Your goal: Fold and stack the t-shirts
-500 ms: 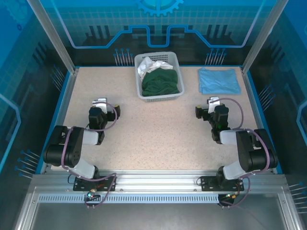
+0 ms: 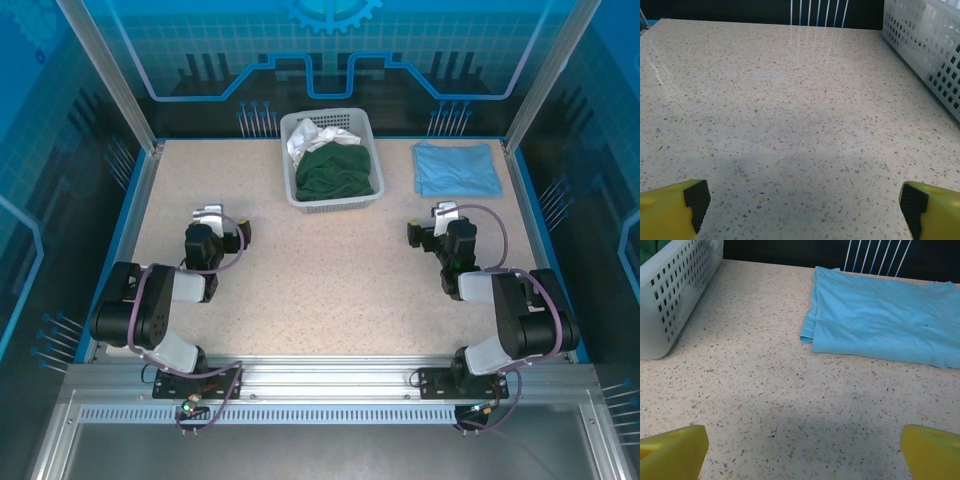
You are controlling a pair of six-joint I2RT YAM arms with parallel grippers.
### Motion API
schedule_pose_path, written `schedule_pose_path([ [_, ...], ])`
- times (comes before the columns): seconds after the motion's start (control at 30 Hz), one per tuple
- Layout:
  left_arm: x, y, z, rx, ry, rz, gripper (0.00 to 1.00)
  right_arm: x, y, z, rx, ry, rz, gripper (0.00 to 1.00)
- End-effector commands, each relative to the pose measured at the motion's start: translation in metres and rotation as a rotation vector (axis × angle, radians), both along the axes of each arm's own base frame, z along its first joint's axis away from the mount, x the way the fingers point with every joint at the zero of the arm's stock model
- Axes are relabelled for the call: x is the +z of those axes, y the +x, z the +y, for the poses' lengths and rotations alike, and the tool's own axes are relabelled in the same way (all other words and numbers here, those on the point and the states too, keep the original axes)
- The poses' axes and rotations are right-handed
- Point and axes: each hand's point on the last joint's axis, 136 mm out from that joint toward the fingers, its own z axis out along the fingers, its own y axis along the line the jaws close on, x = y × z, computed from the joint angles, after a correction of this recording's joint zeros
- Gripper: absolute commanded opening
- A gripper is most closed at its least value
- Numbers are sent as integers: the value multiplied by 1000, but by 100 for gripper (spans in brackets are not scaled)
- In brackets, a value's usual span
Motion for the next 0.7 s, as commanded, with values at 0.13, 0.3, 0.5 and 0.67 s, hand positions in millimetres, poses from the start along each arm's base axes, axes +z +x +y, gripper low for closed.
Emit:
schedule_pose_path([
  [0.13, 7, 1, -1, -16, -15, -17, 99, 1, 2, 1, 5, 7, 0, 100],
  [0.3, 7, 2, -1, -17, -15, -18, 99, 0, 2, 1, 4, 8, 1, 100],
  [0.5, 11, -1, -4, -30, -14, -33, 99, 12, 0, -9, -83, -22, -10, 100],
  [0.67, 80, -15, 5, 128, 58, -139, 99, 73, -23, -4, -114, 22, -70, 100],
])
